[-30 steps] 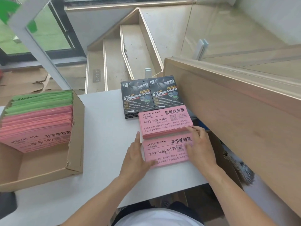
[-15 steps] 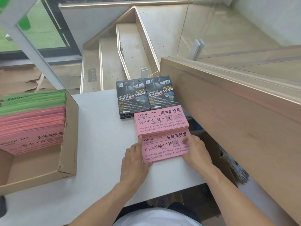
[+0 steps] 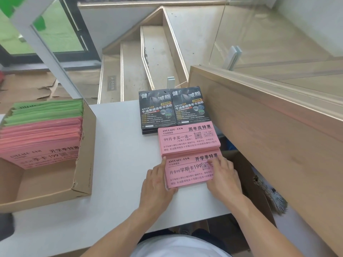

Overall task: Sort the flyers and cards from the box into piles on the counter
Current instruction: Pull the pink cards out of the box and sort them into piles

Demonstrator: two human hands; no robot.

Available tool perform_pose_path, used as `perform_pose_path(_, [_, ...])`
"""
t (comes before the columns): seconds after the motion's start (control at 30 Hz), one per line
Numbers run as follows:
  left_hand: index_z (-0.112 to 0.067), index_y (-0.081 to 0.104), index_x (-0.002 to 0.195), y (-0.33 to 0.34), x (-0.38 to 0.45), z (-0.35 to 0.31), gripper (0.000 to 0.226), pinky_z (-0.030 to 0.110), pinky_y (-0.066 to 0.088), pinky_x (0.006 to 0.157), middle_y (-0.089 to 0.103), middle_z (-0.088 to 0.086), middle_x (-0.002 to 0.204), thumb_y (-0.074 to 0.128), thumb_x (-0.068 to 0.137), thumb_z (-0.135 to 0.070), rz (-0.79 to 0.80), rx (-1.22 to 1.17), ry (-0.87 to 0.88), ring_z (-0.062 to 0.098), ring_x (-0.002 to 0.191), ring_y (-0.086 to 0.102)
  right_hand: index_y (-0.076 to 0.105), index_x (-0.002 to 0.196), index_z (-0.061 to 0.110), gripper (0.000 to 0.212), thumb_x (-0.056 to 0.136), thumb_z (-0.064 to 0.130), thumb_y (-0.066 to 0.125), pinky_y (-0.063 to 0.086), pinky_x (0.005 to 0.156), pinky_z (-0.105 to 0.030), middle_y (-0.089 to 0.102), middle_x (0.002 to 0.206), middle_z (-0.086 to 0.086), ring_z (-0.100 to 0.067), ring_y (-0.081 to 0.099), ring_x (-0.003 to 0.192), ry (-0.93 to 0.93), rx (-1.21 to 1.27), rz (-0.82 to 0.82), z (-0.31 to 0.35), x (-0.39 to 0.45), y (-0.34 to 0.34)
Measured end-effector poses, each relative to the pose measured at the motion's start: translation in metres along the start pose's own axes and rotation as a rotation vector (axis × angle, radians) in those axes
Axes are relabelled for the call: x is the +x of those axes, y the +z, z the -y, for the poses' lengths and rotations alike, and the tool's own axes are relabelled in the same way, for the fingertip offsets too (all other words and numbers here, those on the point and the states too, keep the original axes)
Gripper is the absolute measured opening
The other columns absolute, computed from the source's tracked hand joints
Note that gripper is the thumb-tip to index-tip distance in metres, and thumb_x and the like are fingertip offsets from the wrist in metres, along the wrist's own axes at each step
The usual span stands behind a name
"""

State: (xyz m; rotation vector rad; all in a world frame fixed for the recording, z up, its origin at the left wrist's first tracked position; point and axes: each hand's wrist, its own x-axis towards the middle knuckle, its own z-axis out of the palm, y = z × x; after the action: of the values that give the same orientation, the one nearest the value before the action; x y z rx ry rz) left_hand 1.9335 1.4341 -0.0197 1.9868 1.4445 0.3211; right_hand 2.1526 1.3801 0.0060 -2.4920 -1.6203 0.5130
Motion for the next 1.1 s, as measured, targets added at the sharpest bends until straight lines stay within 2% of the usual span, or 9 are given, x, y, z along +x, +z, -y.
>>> perform_pose_path(0.2, [-0.037, 0.012, 0.158, -0.007, -0.005, 0.009, 0.106, 0.02, 0.04, 0.097, 0.04, -0.023, 0.133, 0.082, 0.079, -0.039, 0.012, -0.172, -0.006, 0.001, 0.118, 0.043, 0.039, 0.144, 0.029, 0.058, 0.091, 0.024, 0.062, 0.019, 0.121, -0.04, 0.032, 0.153, 0.002, -0.018, 0.02, 0.146, -0.082, 0.001, 0.042, 0.027, -0.006, 0.0])
perform_pose_path(0.3, [-0.041, 0.017, 0.155, -0.019, -0.011, 0.015, 0.098, 0.013, 0.044, 0.09, 0.04, -0.026, 0.138, 0.081, 0.082, -0.037, -0.035, -0.295, -0.007, -0.008, 0.113, 0.049, 0.044, 0.141, 0.032, 0.058, 0.089, 0.027, 0.068, 0.021, 0.12, -0.036, 0.037, 0.149, 0.008, -0.013, 0.024, 0.142, -0.136, 0.052, 0.039, 0.054, -0.008, 0.003])
perform_pose_path(0.4, [-0.045, 0.032, 0.148, -0.041, -0.02, 0.023, 0.081, 0.017, 0.05, 0.091, 0.049, -0.025, 0.135, 0.08, 0.086, -0.024, -0.164, -0.395, 0.033, -0.001, 0.114, 0.056, 0.05, 0.138, 0.033, 0.051, 0.09, 0.027, 0.067, 0.028, 0.117, -0.032, 0.041, 0.146, 0.013, -0.009, 0.029, 0.138, -0.219, 0.112, 0.022, 0.088, -0.008, 0.005])
perform_pose_path(0.57, [-0.026, 0.057, 0.133, -0.106, -0.035, 0.04, 0.051, 0.027, 0.055, 0.086, 0.06, -0.017, 0.123, 0.074, 0.088, -0.007, -0.448, -0.427, 0.113, 0.012, 0.11, 0.065, 0.062, 0.124, 0.031, 0.035, 0.09, 0.026, 0.068, 0.038, 0.107, -0.029, 0.055, 0.133, 0.014, -0.008, 0.042, 0.127, -0.401, 0.171, 0.001, 0.156, 0.0, 0.014])
perform_pose_path(0.67, [-0.022, 0.058, 0.132, -0.149, -0.038, 0.064, 0.049, 0.022, 0.052, 0.089, 0.063, -0.016, 0.12, 0.073, 0.088, -0.004, -0.62, -0.41, 0.084, 0.011, 0.11, 0.064, 0.065, 0.122, 0.03, 0.03, 0.092, 0.03, 0.067, 0.042, 0.104, -0.028, 0.06, 0.127, 0.017, -0.004, 0.045, 0.125, -0.505, 0.247, -0.017, 0.206, 0.004, 0.017])
perform_pose_path(0.8, [-0.024, 0.053, 0.139, -0.197, -0.04, 0.111, 0.057, 0.031, 0.049, 0.101, 0.063, -0.014, 0.125, 0.073, 0.089, -0.007, -0.731, -0.355, -0.045, 0.013, 0.119, 0.059, 0.06, 0.133, 0.032, 0.035, 0.099, 0.042, 0.055, 0.04, 0.106, -0.024, 0.056, 0.134, 0.021, 0.0, 0.044, 0.129, -0.63, 0.317, 0.0, 0.276, 0.005, 0.02])
perform_pose_path(0.9, [-0.027, 0.05, 0.142, -0.228, -0.04, 0.152, 0.059, 0.039, 0.046, 0.107, 0.058, -0.015, 0.133, 0.074, 0.089, -0.015, -0.689, -0.221, -0.153, 0.007, 0.125, 0.053, 0.057, 0.139, 0.028, 0.04, 0.101, 0.039, 0.052, 0.035, 0.113, -0.031, 0.055, 0.143, 0.013, -0.008, 0.042, 0.134, -0.73, 0.248, 0.007, 0.323, 0.008, 0.028])
perform_pose_path(1.03, [-0.03, 0.037, 0.151, -0.269, -0.033, 0.197, 0.071, 0.04, 0.048, 0.105, 0.053, -0.009, 0.142, 0.073, 0.09, -0.026, -0.528, -0.016, -0.229, 0.012, 0.126, 0.053, 0.043, 0.149, 0.027, 0.049, 0.102, 0.037, 0.048, 0.018, 0.12, -0.031, 0.037, 0.157, 0.006, -0.017, 0.028, 0.145, -0.773, 0.039, 0.065, 0.372, 0.015, 0.035])
perform_pose_path(1.1, [-0.031, 0.029, 0.155, -0.286, -0.027, 0.212, 0.076, 0.039, 0.045, 0.108, 0.046, -0.007, 0.151, 0.071, 0.091, -0.029, -0.451, 0.078, -0.21, 0.016, 0.134, 0.049, 0.041, 0.15, 0.027, 0.05, 0.101, 0.035, 0.047, 0.017, 0.119, -0.035, 0.033, 0.159, 0.003, -0.02, 0.027, 0.145, -0.773, -0.051, 0.032, 0.387, 0.018, 0.037])
